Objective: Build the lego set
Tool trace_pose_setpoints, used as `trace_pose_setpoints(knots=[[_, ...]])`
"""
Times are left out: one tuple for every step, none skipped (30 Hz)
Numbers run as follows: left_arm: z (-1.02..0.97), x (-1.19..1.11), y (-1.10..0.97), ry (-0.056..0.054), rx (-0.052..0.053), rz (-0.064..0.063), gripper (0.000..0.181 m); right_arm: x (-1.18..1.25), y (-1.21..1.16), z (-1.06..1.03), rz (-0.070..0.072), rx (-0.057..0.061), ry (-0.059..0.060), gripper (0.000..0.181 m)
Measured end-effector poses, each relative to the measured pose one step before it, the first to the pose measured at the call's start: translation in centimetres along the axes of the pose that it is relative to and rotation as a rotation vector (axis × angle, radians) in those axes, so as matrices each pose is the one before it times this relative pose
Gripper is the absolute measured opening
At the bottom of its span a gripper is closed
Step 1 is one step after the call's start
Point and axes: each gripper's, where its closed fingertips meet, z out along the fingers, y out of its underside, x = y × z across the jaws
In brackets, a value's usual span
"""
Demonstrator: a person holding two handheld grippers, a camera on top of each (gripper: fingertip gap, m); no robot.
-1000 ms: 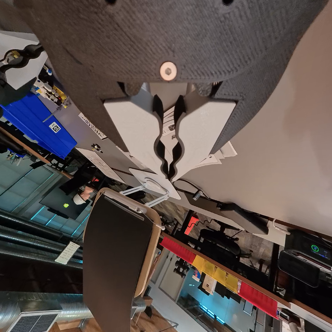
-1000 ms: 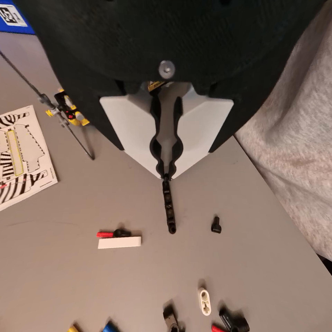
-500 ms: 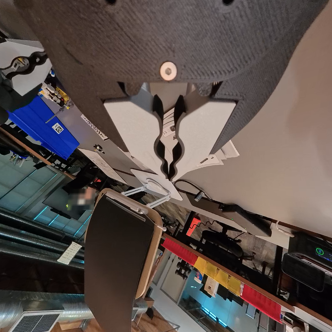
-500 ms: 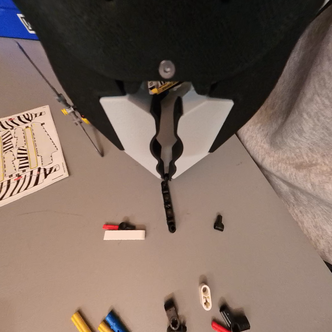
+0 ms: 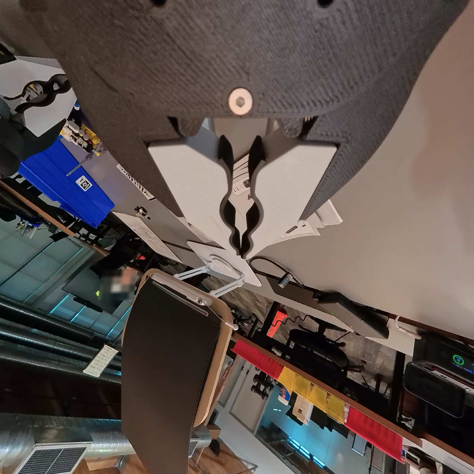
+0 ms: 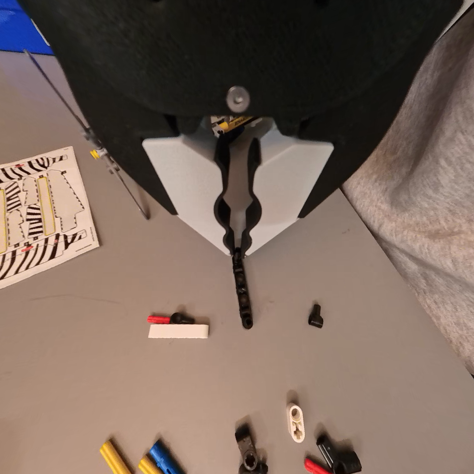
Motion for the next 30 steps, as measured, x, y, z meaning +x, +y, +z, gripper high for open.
trace_pose_setpoints(knots=[[-0.002, 0.007, 0.012, 0.0006, -0.0002, -0.0006, 0.0, 0.002, 0.027, 0.006, 0.0014, -0.0017, -0.002, 0.002], [0.001, 0.01, -0.002, 0.0005, 0.0001, -0.0005, 0.0, 0.001, 0.039, 0.015, 0.0022, -0.0017, -0.0025, 0.002], [0.0, 0.016, 0.0, 0.0009, 0.0, -0.0006, 0.0, 0.012, 0.05, 0.025, 0.0025, -0.0031, -0.0017, 0.002], [-0.001, 0.011, 0.01, 0.0008, -0.0001, -0.0007, 0.0, 0.059, 0.1, 0.05, 0.0027, -0.0051, 0.0018, 0.002], [0.003, 0.005, 0.023, 0.0012, -0.0008, -0.0011, 0.0, 0.07, 0.096, 0.041, 0.0037, -0.0049, 0.0024, 0.003], [0.003, 0.03, 0.016, 0.0027, -0.0009, -0.001, 0.0, -0.012, -0.013, -0.011, 0.0031, 0.0017, -0.0021, 0.002], [-0.007, 0.027, -0.012, 0.0015, 0.0005, -0.002, 0.0, -0.052, 0.027, -0.004, 0.0018, -0.0018, -0.0043, 0.002], [-0.009, 0.009, -0.021, 0.001, 0.0017, -0.001, 0.0, -0.05, 0.007, -0.018, 0.0006, -0.0013, -0.0033, 0.002], [-0.012, -0.003, -0.02, 0.0007, 0.0013, -0.0012, 0.0, -0.003, -0.01, -0.013, -0.0006, -0.0008, 0.0009, 0.002], [-0.006, -0.003, -0.013, 0.0006, 0.0008, -0.0015, 0.0, 0.026, 0.011, -0.009, -0.0009, -0.003, 0.002, 0.002], [0.003, 0.004, -0.006, 0.0006, 0.0007, -0.0013, 0.0, -0.009, 0.037, 0.009, -0.0001, -0.0047, -0.0002, 0.002], [-0.004, 0.003, 0.003, 0.0012, -0.0004, -0.0012, 0.0, 0.008, 0.026, 0.015, 0.0003, -0.0052, -0.0003, 0.002], [0.007, 0.023, 0.014, 0.0015, -0.0004, -0.0011, 0.0, 0.003, -0.001, 0.009, -0.0005, -0.0048, -0.0005, 0.002], [0.001, 0.013, -0.001, 0.0008, 0.0001, -0.0003, 0.0, 0.006, -0.004, 0.0, -0.0002, -0.0046, -0.0007, 0.002], [0.01, 0.004, 0.007, -0.0002, -0.0002, 0.0001, 0.0, 0.025, -0.022, -0.001, -0.0007, -0.0047, 0.0003, 0.002], [-0.005, -0.015, 0.017, -0.0004, -0.0006, 0.0007, 0.0, 0.022, -0.018, 0.002, -0.0016, -0.0058, 0.0009, 0.002], [0.008, 0.006, 0.002, -0.0003, -0.0004, 0.0004, 0.0, -0.001, 0.002, 0.002, -0.0009, -0.0072, -0.0003, 0.002], [-0.008, 0.001, -0.011, 0.0005, 0.0004, -0.0002, 0.0, -0.001, 0.001, 0.001, 0.0006, -0.0086, -0.0012, 0.003], [0.002, 0.0, -0.003, 0.0005, 0.0005, -0.0009, 0.0, -0.009, 0.011, 0.004, 0.0011, -0.0093, -0.0023, 0.003], [0.006, 0.004, 0.008, 0.0008, -0.0003, -0.001, 0.0, 0.001, 0.002, 0.005, 0.0025, -0.01, -0.0038, 0.003], [0.012, 0.006, 0.016, 0.0011, -0.0009, -0.0009, 0.0, -0.011, -0.014, 0.01, 0.0045, -0.0103, -0.0051, 0.002], [0.008, 0.023, 0.005, 0.0023, -0.0001, -0.0008, 0.0, 0.01, -0.09, -0.003, 0.0011, -0.0064, -0.0031, 0.002], [0.009, 0.032, 0.002, 0.0023, 0.0001, -0.002, 0.0, 0.024, -0.133, 0.004, -0.0013, -0.0041, -0.0004, 0.002], [0.0, 0.024, -0.007, 0.0019, 0.0001, -0.0009, 0.0, 0.003, -0.105, 0.0, -0.0024, -0.0062, -0.0011, 0.002], [0.004, -0.007, 0.019, -0.0001, -0.0007, -0.0001, 0.0, 0.002, -0.076, 0.005, -0.0024, -0.0069, -0.0013, 0.003], [0.004, -0.016, 0.011, -0.0008, -0.0008, 0.0006, 0.0, -0.014, -0.037, -0.005, -0.0024, -0.0083, -0.0023, 0.003], [-0.002, -0.016, 0.004, -0.0001, -0.0001, 0.0001, 0.0, -0.006, 0.001, 0.01, -0.0039, -0.009, -0.0019, 0.003], [0.002, -0.005, -0.018, 0.0004, 0.0005, -0.001, 0.0, -0.005, -0.015, -0.001, -0.0044, -0.0064, -0.0018, 0.003], [0.003, -0.008, -0.012, 0.0004, 0.0007, -0.0012, 0.0, -0.001, -0.011, 0.002, -0.0024, -0.0058, -0.002, 0.003], [0.006, 0.012, 0.0, 0.0011, -0.0004, -0.0008, 0.0, -0.011, -0.026, 0.007, -0.0049, -0.0043, -0.0003, 0.003]])
